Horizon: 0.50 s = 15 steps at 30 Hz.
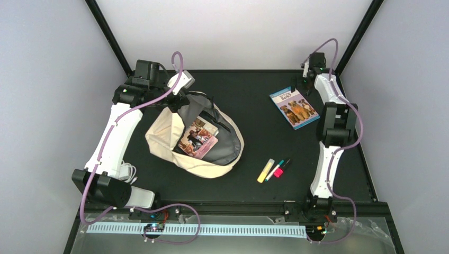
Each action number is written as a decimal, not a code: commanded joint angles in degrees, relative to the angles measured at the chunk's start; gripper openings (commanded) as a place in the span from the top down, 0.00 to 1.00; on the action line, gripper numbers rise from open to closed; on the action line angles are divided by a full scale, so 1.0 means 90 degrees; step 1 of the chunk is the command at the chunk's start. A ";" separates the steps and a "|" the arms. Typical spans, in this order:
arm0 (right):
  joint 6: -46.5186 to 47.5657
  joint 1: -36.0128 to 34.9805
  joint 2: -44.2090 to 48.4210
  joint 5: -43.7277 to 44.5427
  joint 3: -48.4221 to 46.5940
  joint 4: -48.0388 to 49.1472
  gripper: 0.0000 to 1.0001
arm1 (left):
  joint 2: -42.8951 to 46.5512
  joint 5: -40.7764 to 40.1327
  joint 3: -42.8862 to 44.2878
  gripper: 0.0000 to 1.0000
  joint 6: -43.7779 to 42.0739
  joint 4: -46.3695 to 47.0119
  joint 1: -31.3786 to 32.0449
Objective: Pack the student bag
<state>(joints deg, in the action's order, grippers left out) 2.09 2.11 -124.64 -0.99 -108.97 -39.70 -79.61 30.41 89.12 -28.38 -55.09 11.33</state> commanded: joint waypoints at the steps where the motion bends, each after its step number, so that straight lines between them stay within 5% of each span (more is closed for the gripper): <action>1: -0.0853 0.0369 -0.1010 -0.0703 -0.1146 -0.1178 0.00 | -0.0002 -0.0055 0.0198 0.99 -0.0089 0.0203 -0.0019; 15: -0.0444 0.0667 -0.2111 -0.1468 -0.2055 -0.2538 0.03 | -0.0025 -0.0154 0.0204 0.98 -0.0101 0.0194 -0.0019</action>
<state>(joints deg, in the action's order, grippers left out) -4.14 8.58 -141.88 -10.68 -126.32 -56.80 -79.64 29.50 89.12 -28.75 -55.09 11.33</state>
